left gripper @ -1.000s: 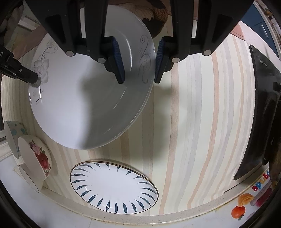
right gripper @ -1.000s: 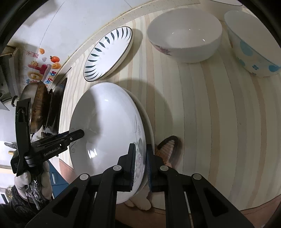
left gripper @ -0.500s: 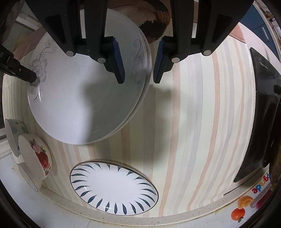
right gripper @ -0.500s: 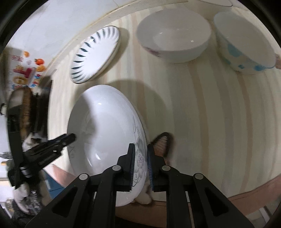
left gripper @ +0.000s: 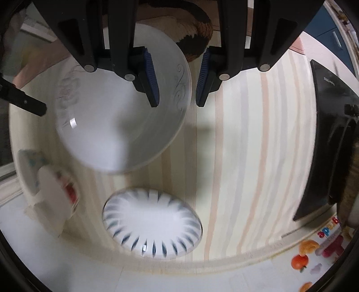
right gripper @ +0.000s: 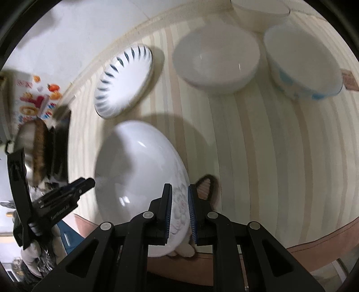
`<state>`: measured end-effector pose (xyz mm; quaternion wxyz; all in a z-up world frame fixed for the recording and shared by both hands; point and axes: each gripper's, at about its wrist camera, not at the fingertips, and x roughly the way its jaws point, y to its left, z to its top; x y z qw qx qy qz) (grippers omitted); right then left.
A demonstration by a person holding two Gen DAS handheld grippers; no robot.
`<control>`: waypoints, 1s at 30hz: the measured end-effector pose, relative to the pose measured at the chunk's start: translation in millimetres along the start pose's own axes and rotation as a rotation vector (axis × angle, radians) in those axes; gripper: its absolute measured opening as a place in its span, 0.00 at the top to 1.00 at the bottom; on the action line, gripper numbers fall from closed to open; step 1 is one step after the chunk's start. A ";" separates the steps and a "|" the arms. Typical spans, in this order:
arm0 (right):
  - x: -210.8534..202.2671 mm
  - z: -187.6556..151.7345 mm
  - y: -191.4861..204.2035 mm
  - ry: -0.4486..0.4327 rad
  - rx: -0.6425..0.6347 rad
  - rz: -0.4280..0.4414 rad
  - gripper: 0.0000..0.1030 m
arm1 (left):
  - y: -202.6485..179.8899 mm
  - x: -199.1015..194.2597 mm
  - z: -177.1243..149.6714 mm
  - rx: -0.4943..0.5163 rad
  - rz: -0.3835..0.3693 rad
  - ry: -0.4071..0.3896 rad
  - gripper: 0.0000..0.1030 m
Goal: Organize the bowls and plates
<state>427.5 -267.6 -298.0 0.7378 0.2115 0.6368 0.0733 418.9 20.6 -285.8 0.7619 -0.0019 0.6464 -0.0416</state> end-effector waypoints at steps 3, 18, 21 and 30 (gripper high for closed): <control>-16.8 17.0 10.9 -0.027 0.004 0.036 0.80 | 7.3 -31.3 17.5 -0.023 -0.020 -0.063 0.69; 45.9 185.1 58.6 -0.050 0.010 -0.034 0.63 | 62.1 50.0 159.1 -0.150 -0.121 0.064 0.62; 72.4 207.4 58.7 -0.015 -0.002 -0.082 0.63 | 62.2 76.8 171.8 -0.154 -0.136 0.112 0.62; 120.6 222.5 51.8 0.080 -0.023 -0.082 0.75 | 52.9 103.8 181.4 -0.114 -0.169 0.111 0.76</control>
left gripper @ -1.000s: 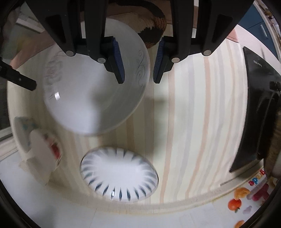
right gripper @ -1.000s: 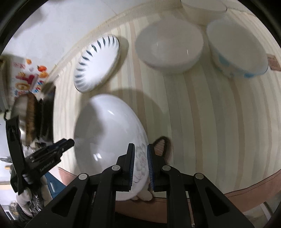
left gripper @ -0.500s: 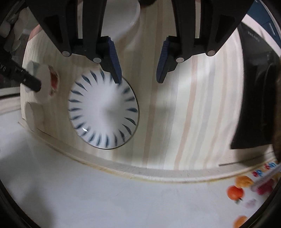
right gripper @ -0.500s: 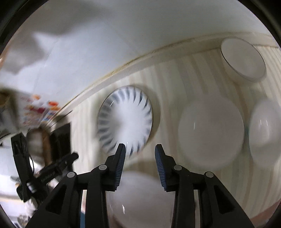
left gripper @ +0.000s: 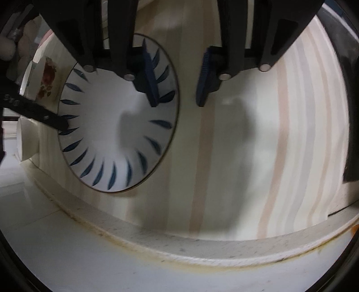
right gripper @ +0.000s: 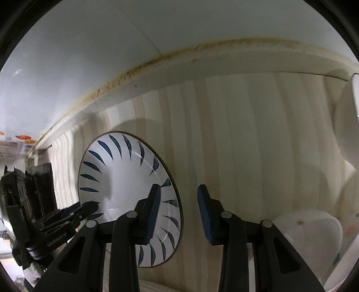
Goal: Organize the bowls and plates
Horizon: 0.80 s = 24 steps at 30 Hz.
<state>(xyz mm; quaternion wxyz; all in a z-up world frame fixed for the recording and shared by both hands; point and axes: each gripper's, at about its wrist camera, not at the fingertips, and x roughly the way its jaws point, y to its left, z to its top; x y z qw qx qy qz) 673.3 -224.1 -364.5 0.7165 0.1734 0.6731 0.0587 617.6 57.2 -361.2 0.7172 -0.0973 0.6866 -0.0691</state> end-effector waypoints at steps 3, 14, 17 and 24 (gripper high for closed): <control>6.2 -1.8 1.6 -0.010 -0.003 0.012 0.87 | -7.3 -0.3 -0.9 0.020 0.000 -0.006 0.82; -12.7 -18.9 13.9 -0.041 -0.034 0.021 0.88 | -25.1 -25.5 1.1 0.042 0.032 -0.044 0.82; -30.3 -27.1 19.0 -0.067 -0.054 0.027 0.88 | -32.8 -41.9 -7.8 0.054 0.038 -0.066 0.82; -74.8 -66.5 23.0 -0.096 -0.074 0.074 0.88 | -43.0 -90.8 -42.5 0.086 0.039 -0.122 0.82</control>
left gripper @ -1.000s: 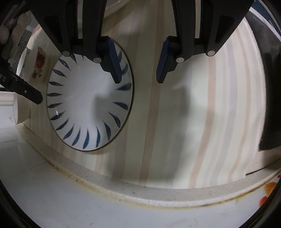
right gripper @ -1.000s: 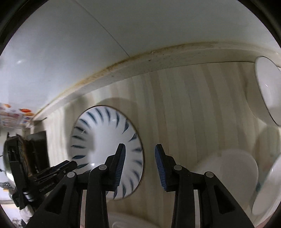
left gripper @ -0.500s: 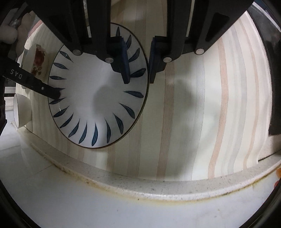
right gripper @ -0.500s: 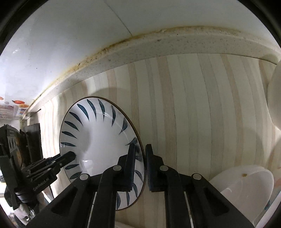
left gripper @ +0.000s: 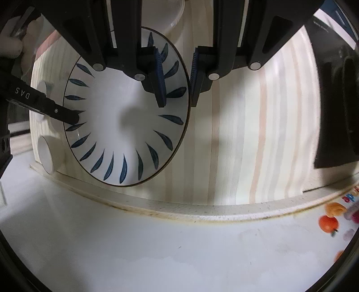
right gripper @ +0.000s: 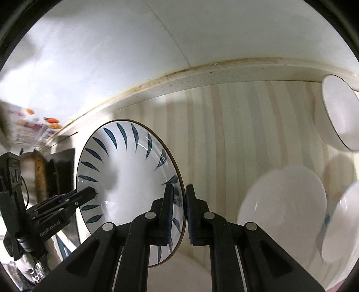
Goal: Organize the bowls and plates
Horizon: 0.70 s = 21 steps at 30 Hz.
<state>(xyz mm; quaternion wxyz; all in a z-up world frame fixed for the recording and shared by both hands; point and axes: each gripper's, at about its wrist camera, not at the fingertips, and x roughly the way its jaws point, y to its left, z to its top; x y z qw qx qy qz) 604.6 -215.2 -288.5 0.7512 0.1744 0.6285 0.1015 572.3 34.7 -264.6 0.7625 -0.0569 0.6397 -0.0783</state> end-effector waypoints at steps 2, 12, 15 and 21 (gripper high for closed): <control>-12.0 -13.8 4.5 -0.012 -0.008 0.006 0.88 | 0.5 -14.4 -6.7 0.002 0.004 -0.012 0.82; -68.9 -91.8 -5.1 -0.048 -0.025 0.033 0.88 | -18.7 -47.5 -70.1 0.019 -0.006 -0.032 0.82; -72.0 -110.9 -10.9 -0.046 -0.029 0.030 0.88 | -22.3 -44.6 -87.0 0.025 -0.014 -0.019 0.82; -52.8 -144.3 -21.1 0.003 -0.018 0.024 0.88 | -23.0 -26.2 -116.4 0.017 -0.017 0.042 0.82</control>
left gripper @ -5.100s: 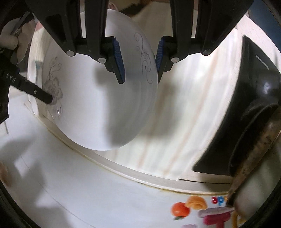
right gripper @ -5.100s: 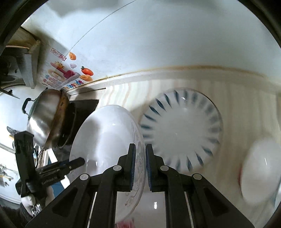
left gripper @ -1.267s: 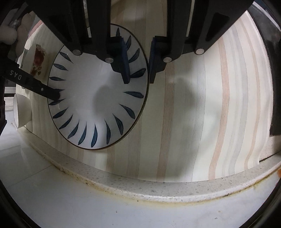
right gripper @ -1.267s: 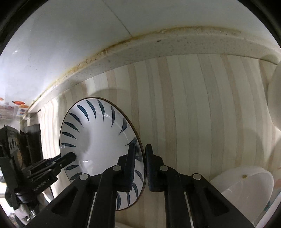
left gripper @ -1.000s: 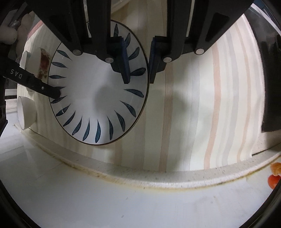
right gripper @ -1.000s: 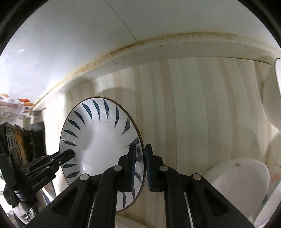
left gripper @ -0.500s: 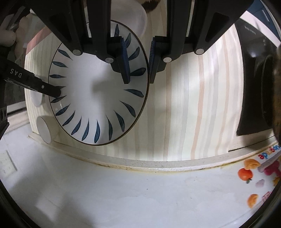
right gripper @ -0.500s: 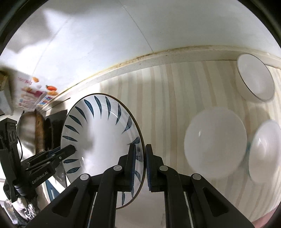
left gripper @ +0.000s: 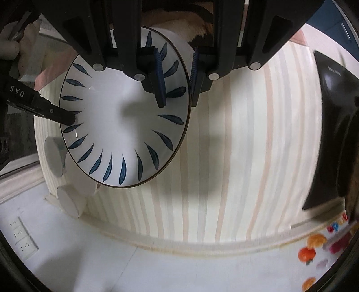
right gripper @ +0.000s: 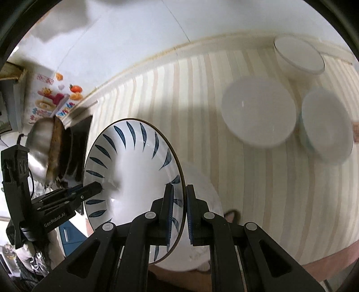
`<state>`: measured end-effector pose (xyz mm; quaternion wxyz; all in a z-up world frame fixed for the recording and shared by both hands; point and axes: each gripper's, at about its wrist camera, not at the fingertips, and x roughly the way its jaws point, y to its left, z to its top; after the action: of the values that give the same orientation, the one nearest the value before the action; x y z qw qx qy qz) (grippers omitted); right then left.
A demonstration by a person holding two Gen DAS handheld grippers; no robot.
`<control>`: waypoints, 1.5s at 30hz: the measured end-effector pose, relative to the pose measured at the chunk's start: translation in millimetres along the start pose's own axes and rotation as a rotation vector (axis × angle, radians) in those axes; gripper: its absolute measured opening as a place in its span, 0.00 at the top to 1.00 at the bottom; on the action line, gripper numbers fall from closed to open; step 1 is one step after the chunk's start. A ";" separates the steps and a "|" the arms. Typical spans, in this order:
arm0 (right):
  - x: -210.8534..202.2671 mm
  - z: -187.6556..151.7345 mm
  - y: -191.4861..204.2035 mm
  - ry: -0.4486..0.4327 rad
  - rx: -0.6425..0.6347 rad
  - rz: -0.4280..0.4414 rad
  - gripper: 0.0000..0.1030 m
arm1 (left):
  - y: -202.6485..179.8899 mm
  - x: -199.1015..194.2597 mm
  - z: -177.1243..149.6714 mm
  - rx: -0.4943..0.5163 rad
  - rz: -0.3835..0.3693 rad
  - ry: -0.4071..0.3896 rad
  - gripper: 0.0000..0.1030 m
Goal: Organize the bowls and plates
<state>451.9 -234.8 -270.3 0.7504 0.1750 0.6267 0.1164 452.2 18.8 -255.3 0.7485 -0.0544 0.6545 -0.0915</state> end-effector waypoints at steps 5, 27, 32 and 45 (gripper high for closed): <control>18.6 -22.9 -13.2 0.033 0.018 -0.010 0.88 | 0.5 20.7 -13.2 -0.004 0.000 0.043 0.82; 53.5 -41.3 -25.9 0.090 0.038 -0.048 0.88 | -7.4 61.8 -16.8 0.010 0.054 0.113 0.82; 55.3 -42.0 -26.6 0.091 0.047 -0.056 0.88 | -8.5 63.9 -18.8 0.016 0.064 0.114 0.82; 56.6 -39.9 -22.5 0.094 0.081 -0.102 0.85 | -6.6 65.3 -18.3 -0.024 0.078 0.119 0.81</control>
<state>422.3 -228.3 -336.5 0.7173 0.1673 0.6737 0.0606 441.9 -0.5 -319.8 0.7106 -0.0324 0.7005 -0.0576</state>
